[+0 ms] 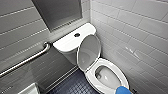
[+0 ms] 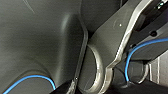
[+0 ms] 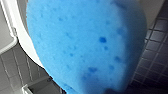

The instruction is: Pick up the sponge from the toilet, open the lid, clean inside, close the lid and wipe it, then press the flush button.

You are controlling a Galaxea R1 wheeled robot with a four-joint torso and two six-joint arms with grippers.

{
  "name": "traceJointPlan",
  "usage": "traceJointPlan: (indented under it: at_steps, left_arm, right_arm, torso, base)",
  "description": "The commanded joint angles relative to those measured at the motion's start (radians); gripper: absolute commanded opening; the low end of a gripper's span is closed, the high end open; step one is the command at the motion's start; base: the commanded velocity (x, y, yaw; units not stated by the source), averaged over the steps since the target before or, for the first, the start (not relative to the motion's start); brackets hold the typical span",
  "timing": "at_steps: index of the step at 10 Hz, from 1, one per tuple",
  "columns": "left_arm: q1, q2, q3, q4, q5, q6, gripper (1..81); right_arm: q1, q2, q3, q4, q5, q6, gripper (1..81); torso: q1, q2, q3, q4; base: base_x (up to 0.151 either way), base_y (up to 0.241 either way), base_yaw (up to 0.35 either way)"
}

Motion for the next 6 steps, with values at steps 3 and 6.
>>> traceJointPlan:
  at_steps: [3, 6]
  left_arm:
    - [-0.063, -0.199, 0.292, 0.013, 0.078, 0.004, 81.1]
    - [-0.113, -0.248, 0.335, 0.009, 0.080, 0.004, 81.1]
  right_arm:
    - [-0.024, -0.225, 0.091, -0.023, -0.104, -0.005, 1.0]
    - [-0.145, -0.214, 0.065, -0.148, -0.094, -0.006, 1.0]
  torso:
    - [0.000, 0.000, 0.000, 0.000]
    - [0.000, 0.000, 0.000, 0.000]
  base:
    - [0.000, 0.000, 0.000]
    - [0.000, 0.000, 0.000]
